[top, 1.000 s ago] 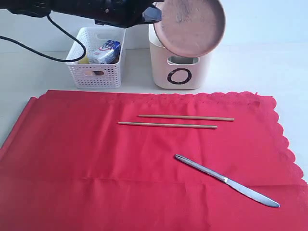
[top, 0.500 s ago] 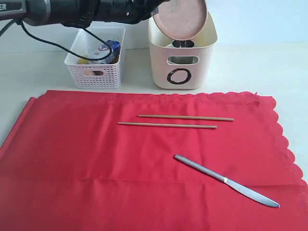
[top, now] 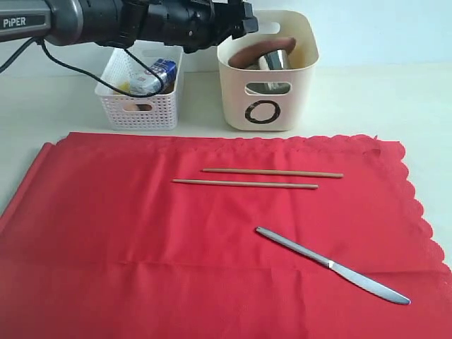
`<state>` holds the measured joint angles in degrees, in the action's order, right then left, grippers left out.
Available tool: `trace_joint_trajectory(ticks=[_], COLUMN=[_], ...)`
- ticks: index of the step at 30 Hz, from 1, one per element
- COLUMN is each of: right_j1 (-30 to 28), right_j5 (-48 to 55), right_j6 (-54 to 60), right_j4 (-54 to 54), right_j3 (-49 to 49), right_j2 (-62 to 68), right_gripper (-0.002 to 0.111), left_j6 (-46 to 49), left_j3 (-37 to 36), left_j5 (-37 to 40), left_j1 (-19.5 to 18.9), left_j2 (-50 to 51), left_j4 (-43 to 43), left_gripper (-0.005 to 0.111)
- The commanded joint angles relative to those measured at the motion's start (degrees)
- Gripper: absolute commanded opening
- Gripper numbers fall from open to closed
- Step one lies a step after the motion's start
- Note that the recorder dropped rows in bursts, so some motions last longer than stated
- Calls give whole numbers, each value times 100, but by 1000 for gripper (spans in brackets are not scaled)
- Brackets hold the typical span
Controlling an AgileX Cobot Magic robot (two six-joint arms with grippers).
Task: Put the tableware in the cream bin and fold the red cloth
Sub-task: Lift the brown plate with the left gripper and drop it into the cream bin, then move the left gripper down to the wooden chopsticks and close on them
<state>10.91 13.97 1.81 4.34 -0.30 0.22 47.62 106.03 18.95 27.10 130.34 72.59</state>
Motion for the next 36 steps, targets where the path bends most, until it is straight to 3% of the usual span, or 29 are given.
trace_joint_trajectory(ticks=[1,9,14,36], right_j1=[10,10,10,10], right_j5=[-37,-25,-25,-25], right_j6=[6,6,6,6], right_j4=[7,7,7,7], right_j3=[30,30,30,30], right_j2=[-22,-22,-22,-22], right_gripper=[0,0,0,0], left_j6=[41,8,-19,-1], left_j3=[51,51,-203,-3057], left_j5=[1146,2489,2869,2541], left_j1=[-217,-391,-391,-423], left_j2=[-204,-734,-1184,-4086], left_j4=[-81,-258,-352,-875], left_gripper=[58,0,0,0])
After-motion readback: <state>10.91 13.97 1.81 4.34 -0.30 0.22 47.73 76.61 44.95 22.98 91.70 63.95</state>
